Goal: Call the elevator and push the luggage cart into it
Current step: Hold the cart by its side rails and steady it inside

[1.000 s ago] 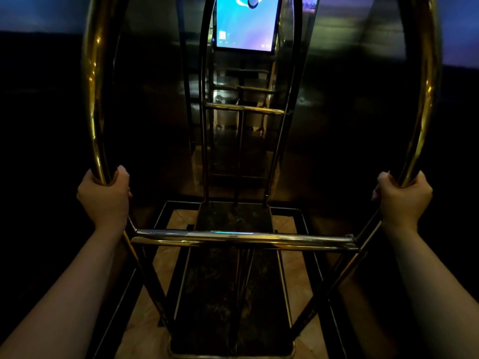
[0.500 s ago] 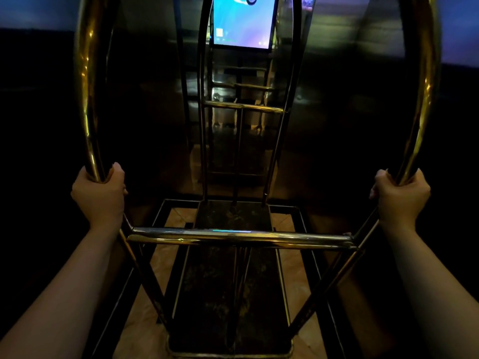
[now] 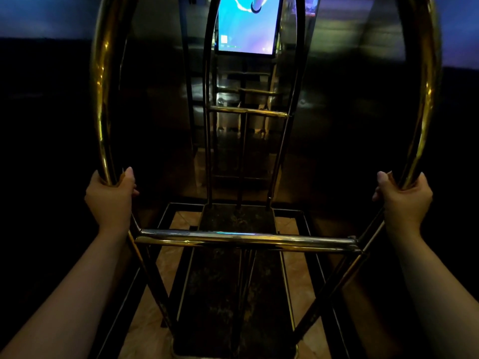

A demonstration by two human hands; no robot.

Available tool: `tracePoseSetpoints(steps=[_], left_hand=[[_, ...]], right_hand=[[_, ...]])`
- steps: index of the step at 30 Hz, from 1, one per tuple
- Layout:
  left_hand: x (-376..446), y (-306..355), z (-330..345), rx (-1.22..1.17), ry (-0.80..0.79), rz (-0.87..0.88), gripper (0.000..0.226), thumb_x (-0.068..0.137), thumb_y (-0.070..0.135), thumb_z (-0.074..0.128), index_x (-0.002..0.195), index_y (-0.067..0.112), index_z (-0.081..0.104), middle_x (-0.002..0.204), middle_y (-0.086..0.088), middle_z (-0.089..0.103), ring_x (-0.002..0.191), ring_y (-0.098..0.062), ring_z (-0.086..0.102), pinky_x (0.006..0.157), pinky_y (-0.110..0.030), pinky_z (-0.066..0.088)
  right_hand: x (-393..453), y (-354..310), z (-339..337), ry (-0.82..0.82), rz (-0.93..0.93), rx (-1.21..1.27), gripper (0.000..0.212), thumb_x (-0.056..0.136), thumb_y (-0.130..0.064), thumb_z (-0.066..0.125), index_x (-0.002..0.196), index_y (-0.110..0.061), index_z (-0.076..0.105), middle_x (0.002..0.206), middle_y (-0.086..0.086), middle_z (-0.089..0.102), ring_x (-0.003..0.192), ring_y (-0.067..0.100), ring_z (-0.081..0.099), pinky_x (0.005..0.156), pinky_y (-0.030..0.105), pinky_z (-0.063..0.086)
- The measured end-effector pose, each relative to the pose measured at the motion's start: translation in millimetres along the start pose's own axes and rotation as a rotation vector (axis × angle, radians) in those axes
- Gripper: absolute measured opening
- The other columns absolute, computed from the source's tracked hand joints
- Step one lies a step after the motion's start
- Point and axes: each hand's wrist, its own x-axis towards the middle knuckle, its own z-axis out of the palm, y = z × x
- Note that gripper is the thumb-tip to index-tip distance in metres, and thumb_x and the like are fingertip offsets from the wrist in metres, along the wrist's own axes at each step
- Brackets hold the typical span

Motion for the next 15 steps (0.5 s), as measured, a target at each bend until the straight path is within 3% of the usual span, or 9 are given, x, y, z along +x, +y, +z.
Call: tracePoseSetpoints(steps=[3, 6, 9, 15], left_hand=[[-2.3, -1.1, -0.4, 0.008, -0.006, -0.004, 0.008, 0.092, 0.03, 0.06, 0.09, 0.025, 0.055, 0.076, 0.01, 0.059, 0.067, -0.007, 0.062, 0.067, -0.032, 0.054], [-3.9, -0.6, 0.4, 0.025, -0.001, -0.004, 0.018, 0.093, 0.029, 0.06, 0.1, 0.013, 0.057, 0.076, 0.005, 0.06, 0.067, -0.01, 0.061, 0.069, -0.039, 0.055], [-5.0, 0.5, -0.5, 0.031, 0.001, -0.002, 0.021, 0.093, 0.029, 0.06, 0.101, 0.011, 0.058, 0.082, -0.004, 0.062, 0.067, -0.013, 0.062, 0.071, -0.043, 0.056], [-6.7, 4.7, -2.3, 0.053, -0.009, -0.031, 0.026, 0.093, 0.03, 0.06, 0.103, 0.007, 0.058, 0.086, -0.01, 0.064, 0.072, -0.022, 0.065, 0.074, -0.045, 0.056]], right_hand=[[-2.1, -1.2, -0.8, -0.001, -0.016, -0.016, 0.011, 0.085, -0.041, 0.061, 0.081, -0.044, 0.051, 0.064, -0.007, 0.059, 0.06, 0.023, 0.062, 0.061, 0.05, 0.054], [-3.6, -2.9, 0.2, 0.01, -0.002, -0.017, 0.011, 0.082, -0.044, 0.06, 0.08, -0.041, 0.049, 0.064, -0.012, 0.063, 0.059, 0.018, 0.061, 0.062, 0.05, 0.054], [-3.7, -2.7, 1.6, 0.031, 0.018, -0.032, 0.013, 0.081, -0.043, 0.06, 0.079, -0.037, 0.048, 0.063, -0.007, 0.058, 0.061, 0.026, 0.063, 0.062, 0.052, 0.055], [-3.2, -1.6, 2.4, 0.043, 0.03, -0.075, 0.023, 0.089, -0.024, 0.064, 0.08, -0.037, 0.047, 0.069, -0.007, 0.058, 0.059, 0.016, 0.062, 0.062, 0.049, 0.056]])
